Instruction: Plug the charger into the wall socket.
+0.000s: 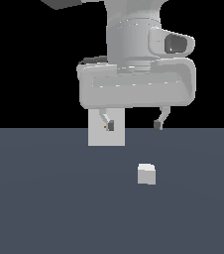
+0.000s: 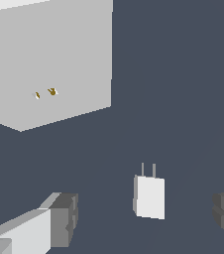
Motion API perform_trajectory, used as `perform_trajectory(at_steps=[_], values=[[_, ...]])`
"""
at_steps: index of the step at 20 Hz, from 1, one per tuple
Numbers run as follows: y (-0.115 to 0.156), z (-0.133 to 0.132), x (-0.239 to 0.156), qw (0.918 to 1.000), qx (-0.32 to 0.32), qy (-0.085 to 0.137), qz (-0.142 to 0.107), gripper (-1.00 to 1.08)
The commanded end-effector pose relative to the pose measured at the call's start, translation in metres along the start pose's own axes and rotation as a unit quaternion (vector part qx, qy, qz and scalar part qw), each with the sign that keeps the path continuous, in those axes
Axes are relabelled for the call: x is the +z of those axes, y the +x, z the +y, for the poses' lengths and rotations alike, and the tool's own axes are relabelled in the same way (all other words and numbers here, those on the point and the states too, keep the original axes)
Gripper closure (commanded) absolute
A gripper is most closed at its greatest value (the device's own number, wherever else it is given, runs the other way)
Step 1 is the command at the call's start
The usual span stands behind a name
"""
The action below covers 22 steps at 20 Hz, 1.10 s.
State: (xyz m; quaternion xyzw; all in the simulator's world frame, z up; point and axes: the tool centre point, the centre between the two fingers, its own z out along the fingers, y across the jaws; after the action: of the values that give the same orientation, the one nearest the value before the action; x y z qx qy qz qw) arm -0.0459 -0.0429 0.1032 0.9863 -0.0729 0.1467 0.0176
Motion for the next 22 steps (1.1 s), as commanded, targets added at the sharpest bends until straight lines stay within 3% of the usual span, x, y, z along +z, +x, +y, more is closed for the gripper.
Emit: perform_trajectory(at_steps=[1,12,22], values=[[-0.005,0.005,0.007,0.9998,0.01,-0.002,0.014,-0.92],[-0.018,0.02,0.03,0.9974,0.041,-0.011,0.059,-0.92],[-0.02,0.024,0.037,0.9964,0.049,-0.012,0.069,-0.92]])
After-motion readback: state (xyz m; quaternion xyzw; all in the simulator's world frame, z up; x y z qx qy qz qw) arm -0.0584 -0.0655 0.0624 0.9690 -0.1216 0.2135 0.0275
